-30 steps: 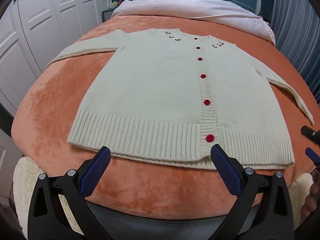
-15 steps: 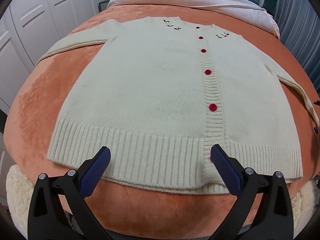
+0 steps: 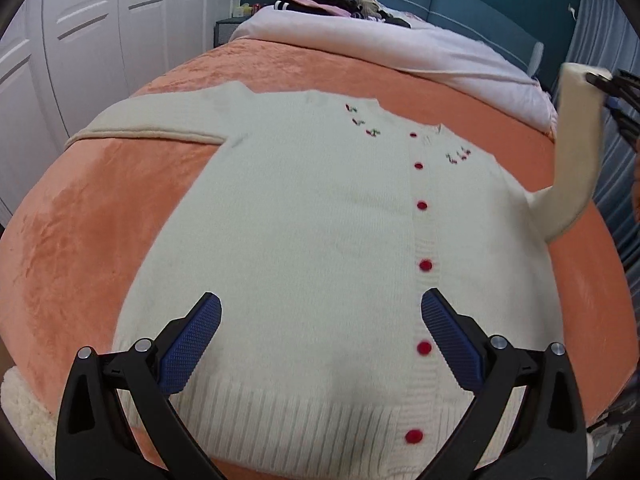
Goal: Fold small clothes
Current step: 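Grasp a cardigan sleeve cuff with the right gripper and fold it across the body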
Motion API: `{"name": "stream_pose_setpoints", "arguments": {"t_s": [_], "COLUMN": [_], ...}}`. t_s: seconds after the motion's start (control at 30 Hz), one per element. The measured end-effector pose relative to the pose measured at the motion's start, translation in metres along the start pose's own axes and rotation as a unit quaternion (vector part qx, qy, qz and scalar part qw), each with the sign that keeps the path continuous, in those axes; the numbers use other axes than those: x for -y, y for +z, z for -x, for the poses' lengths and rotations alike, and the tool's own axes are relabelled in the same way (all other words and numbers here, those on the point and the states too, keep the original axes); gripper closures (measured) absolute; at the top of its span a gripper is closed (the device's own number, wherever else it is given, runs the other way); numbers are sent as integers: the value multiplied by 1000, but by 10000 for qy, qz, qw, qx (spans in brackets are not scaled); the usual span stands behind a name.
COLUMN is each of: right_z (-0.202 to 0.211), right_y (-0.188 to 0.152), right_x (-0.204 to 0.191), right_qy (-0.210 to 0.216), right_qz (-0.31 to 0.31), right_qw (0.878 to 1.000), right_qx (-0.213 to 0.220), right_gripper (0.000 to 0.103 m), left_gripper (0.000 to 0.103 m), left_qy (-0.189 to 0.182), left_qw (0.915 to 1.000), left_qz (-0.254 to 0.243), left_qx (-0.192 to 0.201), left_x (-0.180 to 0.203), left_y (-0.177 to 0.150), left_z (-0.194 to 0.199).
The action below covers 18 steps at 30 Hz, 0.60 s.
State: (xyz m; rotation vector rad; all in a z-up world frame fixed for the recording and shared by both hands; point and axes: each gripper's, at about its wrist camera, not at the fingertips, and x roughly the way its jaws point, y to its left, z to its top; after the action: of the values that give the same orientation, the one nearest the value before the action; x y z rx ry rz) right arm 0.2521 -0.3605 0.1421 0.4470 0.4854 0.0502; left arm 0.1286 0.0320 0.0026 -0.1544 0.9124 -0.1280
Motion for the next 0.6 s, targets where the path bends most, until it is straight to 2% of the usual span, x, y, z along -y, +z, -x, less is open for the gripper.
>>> {"name": "stream_pose_setpoints", "arguments": {"t_s": [0.03,0.07,0.13,0.17,0.23,0.33,0.37,0.43,0.5,0.53,0.6], "right_z": [-26,-44,-76,-84,-80,-57,-56,-50,-55,-60,-72], "right_y": [-17,-33,-78,-100,-124,-143,-139,-146,-140,-147,-162], "right_x": [-25,-41,-63,-59,-35,21,43,78,114,126,141], "right_qy": [271,352,249,178,10,-458,-624,-844,-865,-913,-781], "right_qz": [233,398,655,591,267,-530,-833,-1392,-1935,-2187,-2663], "right_qw": [9989,9971,9916,9890,9884,9869,9839,9762,9665,9595,9477], "right_qx": [-315,-538,-1087,-1341,-1498,-1455,-1450,-1432,-1450,-1525,-1576], "right_gripper": [59,56,56,56,56,52,52,51,51,51,54], "left_gripper": [5,5,5,5,5,5,5,5,5,5,8], "left_qy": [-58,-145,-440,-563,-841,-849,-882,-851,-913,-800,-665], "left_qw": [9999,9997,9977,9962,9922,9892,9870,9810,9736,9715,9700], "left_qz": [80,192,506,668,914,1183,1318,1674,2001,2128,2280], "left_qx": [19,16,8,-2,-44,-184,-274,-488,-614,-672,-526], "left_x": [-2,-4,-11,-13,-16,-14,-15,-16,-20,-19,-18], "left_y": [9,19,43,53,75,105,113,125,130,131,133], "left_z": [-2,-6,-18,-25,-48,-102,-121,-155,-181,-191,-197]}}
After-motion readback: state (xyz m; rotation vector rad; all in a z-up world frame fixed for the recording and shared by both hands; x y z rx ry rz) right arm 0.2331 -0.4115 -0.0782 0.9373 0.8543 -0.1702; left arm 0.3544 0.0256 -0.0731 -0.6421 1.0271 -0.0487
